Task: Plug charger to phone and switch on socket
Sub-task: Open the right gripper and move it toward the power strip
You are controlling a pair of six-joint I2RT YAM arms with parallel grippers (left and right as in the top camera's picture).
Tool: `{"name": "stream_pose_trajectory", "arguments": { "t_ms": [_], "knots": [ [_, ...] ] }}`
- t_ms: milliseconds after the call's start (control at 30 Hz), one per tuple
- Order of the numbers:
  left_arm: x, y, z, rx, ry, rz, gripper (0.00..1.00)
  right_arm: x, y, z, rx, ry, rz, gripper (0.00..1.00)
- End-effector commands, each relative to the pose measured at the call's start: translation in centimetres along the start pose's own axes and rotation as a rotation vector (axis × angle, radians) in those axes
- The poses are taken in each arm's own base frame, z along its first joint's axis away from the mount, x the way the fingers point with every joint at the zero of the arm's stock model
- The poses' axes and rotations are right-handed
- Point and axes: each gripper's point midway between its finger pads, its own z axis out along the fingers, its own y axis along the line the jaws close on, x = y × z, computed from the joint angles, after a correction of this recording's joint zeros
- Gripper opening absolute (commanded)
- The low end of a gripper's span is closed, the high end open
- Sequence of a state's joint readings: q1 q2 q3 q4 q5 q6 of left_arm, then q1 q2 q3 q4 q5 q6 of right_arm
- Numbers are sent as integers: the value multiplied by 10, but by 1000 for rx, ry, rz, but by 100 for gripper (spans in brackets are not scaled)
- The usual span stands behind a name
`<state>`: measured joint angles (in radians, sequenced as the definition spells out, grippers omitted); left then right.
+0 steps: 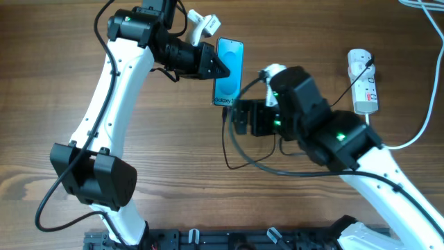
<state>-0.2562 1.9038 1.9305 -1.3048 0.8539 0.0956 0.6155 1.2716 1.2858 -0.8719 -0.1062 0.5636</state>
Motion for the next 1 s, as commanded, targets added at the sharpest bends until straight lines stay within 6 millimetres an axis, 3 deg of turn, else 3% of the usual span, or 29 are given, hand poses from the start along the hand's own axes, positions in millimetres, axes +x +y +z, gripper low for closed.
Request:
{"name": "stream_pose_trajectory", "arguments": {
  "t_ms": [0, 133, 233, 433, 800, 967],
  "knots": [
    [6, -6, -2, 4, 16, 71, 4, -7, -27, -13, 73, -10, 82, 100],
    [13, -2, 1, 4, 39, 73, 4, 0, -56, -18, 152, 33, 130, 100],
    [15, 13, 7, -45, 49, 25, 4, 5, -75, -21, 248, 36, 140, 100],
    [18, 46, 34, -61, 43, -57, 4, 22, -85, -14, 284, 93, 180, 100],
    [38, 114, 88, -108, 125, -250, 4, 62, -86, 16, 225, 250, 218, 100],
    [50, 142, 114, -109, 186, -311, 4, 67, -69, 28, 114, 286, 231, 99]
  ]
}}
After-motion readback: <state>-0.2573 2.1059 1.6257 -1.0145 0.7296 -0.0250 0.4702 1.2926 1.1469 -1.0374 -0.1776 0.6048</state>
